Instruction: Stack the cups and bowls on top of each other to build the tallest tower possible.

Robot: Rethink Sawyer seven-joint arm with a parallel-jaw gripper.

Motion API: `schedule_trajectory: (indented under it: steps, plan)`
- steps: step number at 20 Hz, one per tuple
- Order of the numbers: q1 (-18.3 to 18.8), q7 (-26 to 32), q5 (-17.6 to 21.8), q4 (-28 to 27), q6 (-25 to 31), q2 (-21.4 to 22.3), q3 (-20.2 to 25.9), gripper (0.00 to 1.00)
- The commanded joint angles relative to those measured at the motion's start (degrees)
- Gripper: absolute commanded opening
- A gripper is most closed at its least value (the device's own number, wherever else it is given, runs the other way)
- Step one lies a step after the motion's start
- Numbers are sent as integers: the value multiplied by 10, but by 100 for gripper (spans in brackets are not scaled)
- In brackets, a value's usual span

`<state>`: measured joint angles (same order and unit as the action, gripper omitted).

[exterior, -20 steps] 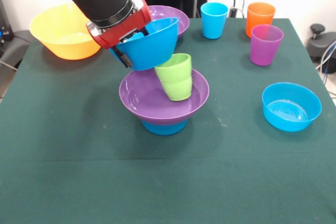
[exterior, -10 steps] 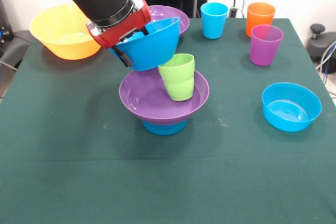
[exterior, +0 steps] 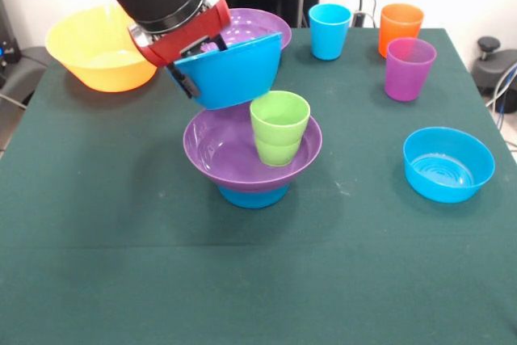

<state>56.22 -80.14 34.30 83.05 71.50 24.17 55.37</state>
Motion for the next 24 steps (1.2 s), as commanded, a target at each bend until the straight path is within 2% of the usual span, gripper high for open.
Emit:
schedule_trajectory:
  steps: [1,18,19,24]
  plan:
    - [-24,189,26,-6,43,14,-4,100]
    - [-29,179,37,7,21,14,-13,100]
    - [-30,178,37,7,21,14,-13,0]
    - [-29,175,36,9,19,15,-13,0]
